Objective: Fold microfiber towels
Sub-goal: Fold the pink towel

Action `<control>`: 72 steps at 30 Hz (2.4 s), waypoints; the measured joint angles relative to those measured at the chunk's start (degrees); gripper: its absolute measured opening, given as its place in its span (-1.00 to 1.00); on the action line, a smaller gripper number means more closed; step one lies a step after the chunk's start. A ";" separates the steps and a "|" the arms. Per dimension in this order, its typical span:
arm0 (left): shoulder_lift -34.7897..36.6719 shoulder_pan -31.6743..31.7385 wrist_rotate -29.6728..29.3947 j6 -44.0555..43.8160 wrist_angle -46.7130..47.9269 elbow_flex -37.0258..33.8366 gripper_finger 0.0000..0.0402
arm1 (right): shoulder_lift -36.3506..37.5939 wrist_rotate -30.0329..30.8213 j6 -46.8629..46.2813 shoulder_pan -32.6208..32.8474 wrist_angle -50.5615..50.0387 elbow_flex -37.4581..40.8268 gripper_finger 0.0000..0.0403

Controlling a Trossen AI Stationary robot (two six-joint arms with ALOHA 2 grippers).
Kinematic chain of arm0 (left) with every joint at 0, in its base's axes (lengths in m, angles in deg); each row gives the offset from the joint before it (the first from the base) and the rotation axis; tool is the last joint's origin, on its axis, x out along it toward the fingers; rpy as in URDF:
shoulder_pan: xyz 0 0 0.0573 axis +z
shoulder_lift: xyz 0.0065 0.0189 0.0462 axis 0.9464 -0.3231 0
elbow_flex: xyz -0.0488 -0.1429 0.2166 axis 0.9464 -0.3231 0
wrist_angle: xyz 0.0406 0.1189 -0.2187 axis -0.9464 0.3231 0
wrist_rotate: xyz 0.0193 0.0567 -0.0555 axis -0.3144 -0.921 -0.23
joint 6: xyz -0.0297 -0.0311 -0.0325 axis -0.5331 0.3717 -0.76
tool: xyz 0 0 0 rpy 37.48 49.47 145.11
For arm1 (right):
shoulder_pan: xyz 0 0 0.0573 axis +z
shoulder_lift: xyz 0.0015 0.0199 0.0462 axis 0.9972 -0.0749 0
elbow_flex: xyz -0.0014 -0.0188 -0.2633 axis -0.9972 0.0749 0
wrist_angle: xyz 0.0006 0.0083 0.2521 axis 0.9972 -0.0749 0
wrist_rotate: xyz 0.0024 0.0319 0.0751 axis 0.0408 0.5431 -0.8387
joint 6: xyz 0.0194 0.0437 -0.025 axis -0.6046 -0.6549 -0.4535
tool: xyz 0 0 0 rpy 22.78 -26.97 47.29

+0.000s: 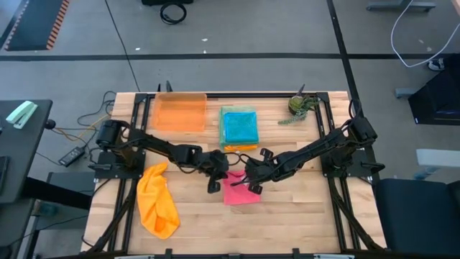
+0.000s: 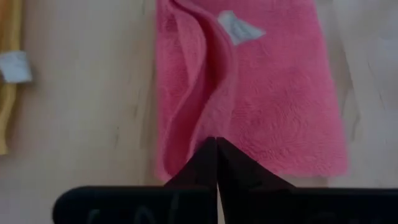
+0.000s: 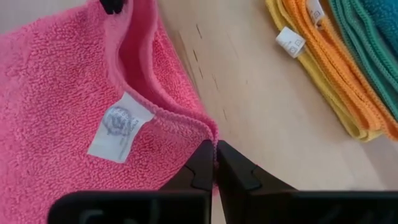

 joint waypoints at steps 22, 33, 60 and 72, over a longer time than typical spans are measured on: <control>-1.65 1.82 -6.06 -0.83 -0.06 -0.20 -0.89 | 4.62 2.66 -4.09 5.07 5.77 1.08 -0.23; 1.24 0.56 -10.56 2.00 -2.43 -0.20 -0.92 | -1.27 4.40 -7.94 14.23 19.42 5.18 -0.96; -3.58 -11.36 -7.88 -2.04 -7.52 0.11 -0.89 | -0.80 8.07 -8.32 17.10 21.43 9.27 -0.97; -4.39 -15.93 -7.80 -2.60 -12.77 0.35 -0.90 | -1.18 1.03 1.36 3.64 19.83 9.37 -0.97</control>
